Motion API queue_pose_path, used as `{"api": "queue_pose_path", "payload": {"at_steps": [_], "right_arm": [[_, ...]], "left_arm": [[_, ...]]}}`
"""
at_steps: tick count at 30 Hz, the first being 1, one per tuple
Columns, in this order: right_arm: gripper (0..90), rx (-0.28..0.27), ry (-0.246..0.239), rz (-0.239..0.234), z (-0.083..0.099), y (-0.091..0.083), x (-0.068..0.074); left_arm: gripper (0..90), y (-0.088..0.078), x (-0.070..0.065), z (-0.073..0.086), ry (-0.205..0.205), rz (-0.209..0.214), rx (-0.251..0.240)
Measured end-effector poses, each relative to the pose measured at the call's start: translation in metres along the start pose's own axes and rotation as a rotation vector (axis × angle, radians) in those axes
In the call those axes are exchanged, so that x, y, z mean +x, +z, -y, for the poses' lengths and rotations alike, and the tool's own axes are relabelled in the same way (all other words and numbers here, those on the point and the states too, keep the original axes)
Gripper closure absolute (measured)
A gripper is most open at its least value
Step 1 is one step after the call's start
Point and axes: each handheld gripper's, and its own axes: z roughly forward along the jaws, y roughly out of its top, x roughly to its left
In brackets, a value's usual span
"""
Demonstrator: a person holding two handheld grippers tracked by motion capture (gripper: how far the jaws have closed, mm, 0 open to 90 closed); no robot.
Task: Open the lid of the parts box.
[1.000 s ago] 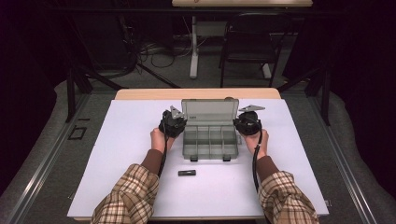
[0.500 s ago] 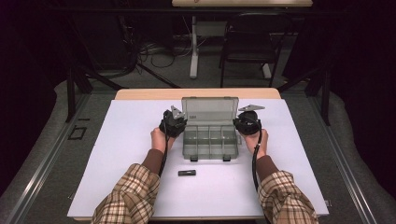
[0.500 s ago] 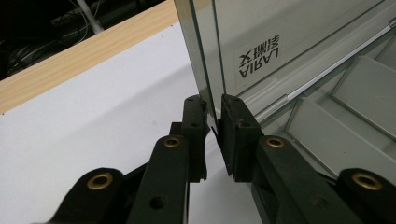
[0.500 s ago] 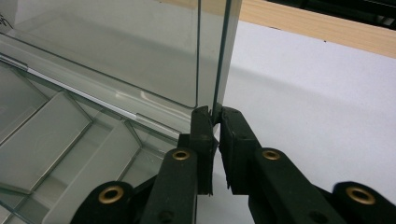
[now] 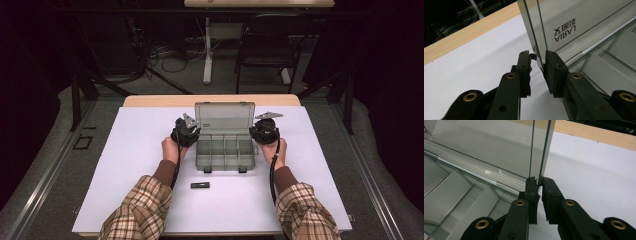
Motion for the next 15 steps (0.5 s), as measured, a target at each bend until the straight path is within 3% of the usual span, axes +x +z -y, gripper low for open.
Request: {"api": "queue_pose_path", "payload": {"at_steps": [5, 7, 15], "right_arm": [[80.2, -0.002, -0.001, 0.002, 0.0, -0.0001, -0.0002], [77.2, -0.005, 0.003, 0.001, 0.0, -0.0006, -0.0006], [69.5, -0.017, 0.006, -0.005, 0.0003, -0.0025, -0.0025]], "left_arm": [[69.4, 0.0, -0.0002, 0.0001, 0.0, -0.015, -0.01], [56.9, -0.0024, -0.0001, -0.0002, -0.005, -0.017, -0.02], [36.7, -0.0059, 0.0026, -0.0007, -0.024, -0.041, -0.022]]}}
